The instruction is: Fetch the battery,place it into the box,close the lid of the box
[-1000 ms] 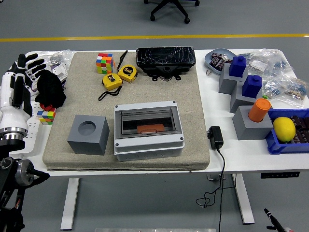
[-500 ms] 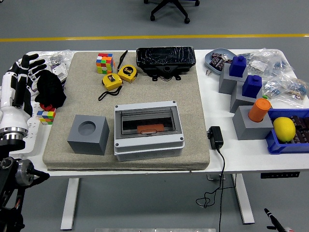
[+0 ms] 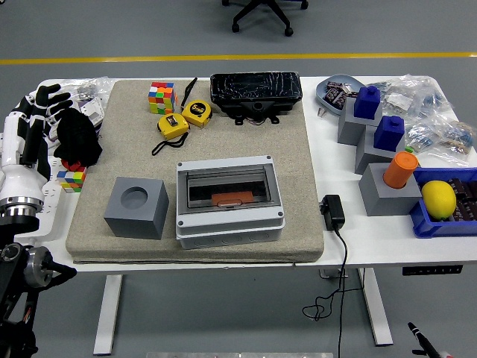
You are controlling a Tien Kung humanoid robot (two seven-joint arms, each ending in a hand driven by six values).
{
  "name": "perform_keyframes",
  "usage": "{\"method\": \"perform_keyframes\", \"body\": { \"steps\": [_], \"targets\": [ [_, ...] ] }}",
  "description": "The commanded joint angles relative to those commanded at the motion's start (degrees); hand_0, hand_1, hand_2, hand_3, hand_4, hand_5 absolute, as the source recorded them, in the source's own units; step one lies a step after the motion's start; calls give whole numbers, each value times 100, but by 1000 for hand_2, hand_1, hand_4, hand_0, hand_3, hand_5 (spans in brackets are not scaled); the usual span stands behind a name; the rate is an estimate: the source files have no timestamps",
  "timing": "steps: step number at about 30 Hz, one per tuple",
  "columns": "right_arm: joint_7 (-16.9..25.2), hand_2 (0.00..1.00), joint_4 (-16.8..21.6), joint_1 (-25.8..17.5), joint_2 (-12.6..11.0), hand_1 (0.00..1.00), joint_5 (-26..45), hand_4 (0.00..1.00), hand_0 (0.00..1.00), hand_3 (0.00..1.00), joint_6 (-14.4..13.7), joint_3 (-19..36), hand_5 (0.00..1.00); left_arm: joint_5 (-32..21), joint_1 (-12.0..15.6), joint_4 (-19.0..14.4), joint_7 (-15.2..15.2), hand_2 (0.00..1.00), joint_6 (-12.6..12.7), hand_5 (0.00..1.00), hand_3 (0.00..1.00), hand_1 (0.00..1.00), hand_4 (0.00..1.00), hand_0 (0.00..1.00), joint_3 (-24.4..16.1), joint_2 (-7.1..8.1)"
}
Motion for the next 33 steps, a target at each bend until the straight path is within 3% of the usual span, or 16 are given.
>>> {"method": "perform_keyframes", "body": {
  "steps": [33],
  "targets": [
    [-18, 738, 0, 2, 3, 791, -32, 998, 931, 781, 12, -9, 998, 19, -9, -7, 2, 639, 7, 718, 653, 667, 998, 709, -2, 1]
  ]
}}
